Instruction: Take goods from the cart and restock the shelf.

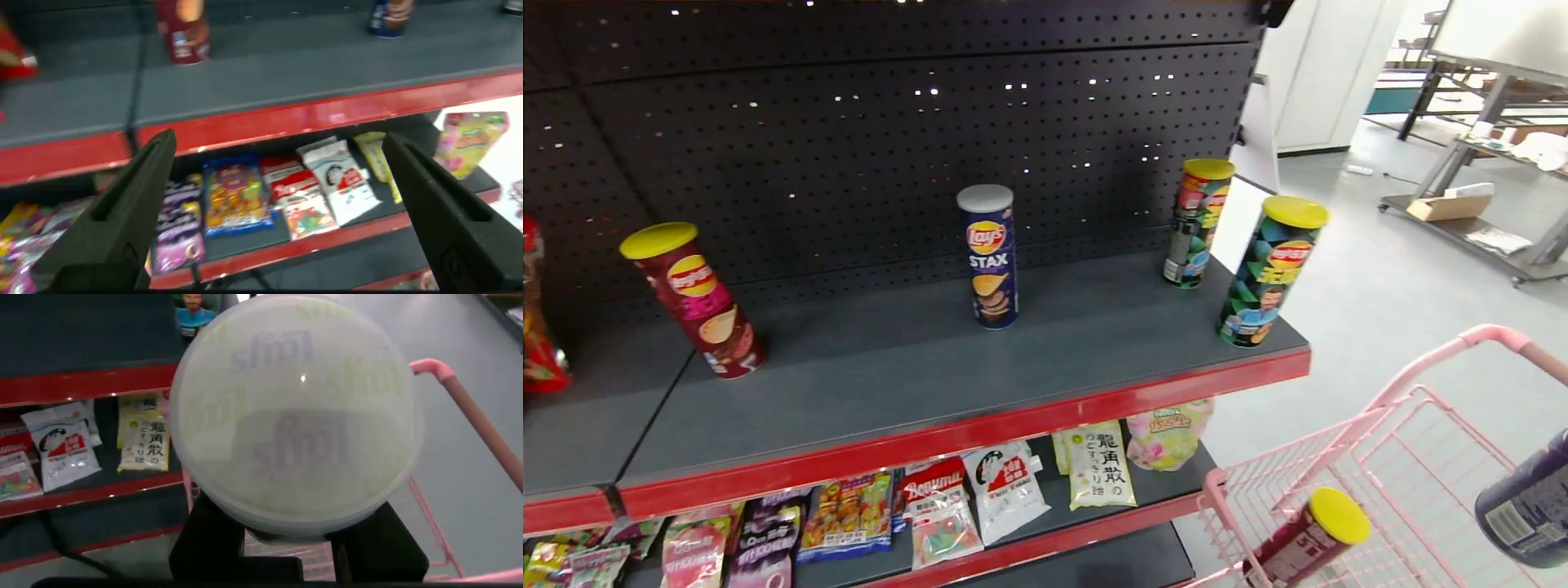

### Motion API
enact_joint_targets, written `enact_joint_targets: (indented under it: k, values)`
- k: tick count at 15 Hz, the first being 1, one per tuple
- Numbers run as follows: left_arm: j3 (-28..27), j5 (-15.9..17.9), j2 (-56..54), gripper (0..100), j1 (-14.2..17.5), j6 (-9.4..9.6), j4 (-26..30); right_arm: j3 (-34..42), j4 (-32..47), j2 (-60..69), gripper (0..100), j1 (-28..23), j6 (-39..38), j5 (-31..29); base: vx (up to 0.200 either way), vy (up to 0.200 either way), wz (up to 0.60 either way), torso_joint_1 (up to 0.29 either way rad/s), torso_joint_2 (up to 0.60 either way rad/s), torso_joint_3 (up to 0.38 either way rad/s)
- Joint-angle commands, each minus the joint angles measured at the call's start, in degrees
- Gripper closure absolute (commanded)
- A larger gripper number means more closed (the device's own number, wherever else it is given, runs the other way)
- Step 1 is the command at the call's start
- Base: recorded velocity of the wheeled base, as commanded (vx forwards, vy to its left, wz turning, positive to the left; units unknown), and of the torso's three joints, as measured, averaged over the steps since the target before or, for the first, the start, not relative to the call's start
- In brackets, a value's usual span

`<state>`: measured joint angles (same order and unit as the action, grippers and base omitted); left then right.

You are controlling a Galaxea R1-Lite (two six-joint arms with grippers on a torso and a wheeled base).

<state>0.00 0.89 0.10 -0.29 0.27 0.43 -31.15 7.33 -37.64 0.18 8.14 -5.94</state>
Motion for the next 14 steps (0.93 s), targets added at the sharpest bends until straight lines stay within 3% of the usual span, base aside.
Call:
enact_joint_targets:
  k: [1, 6, 12, 14]
  values:
    - [0.0, 0.0, 0.0, 0, 0.0, 0.08, 0.0, 1.4, 0.0, 4.2, 100, 0.1, 1.0, 0.2, 0.000, 0.000, 0.00, 0.000, 0.00, 0.000]
    - [0.0, 0.0, 0.0, 0, 0.0, 0.08, 0.0, 3.6, 0.3, 15.9, 100, 0.5, 1.1, 3.9, 0.000, 0.000, 0.00, 0.000, 0.00, 0.000]
    - [0.0, 0.0, 0.0, 0, 0.0, 0.08, 0.0, 7.2, 0.4, 21.1, 100, 0.4, 2.5, 4.0, 0.200, 0.000, 0.00, 0.001, 0.00, 0.000]
    - [0.0, 0.0, 0.0, 0, 0.0, 0.00, 0.0, 7.7, 0.3, 21.6, 100, 0.5, 2.4, 4.2, 0.000, 0.000, 0.00, 0.000, 0.00, 0.000]
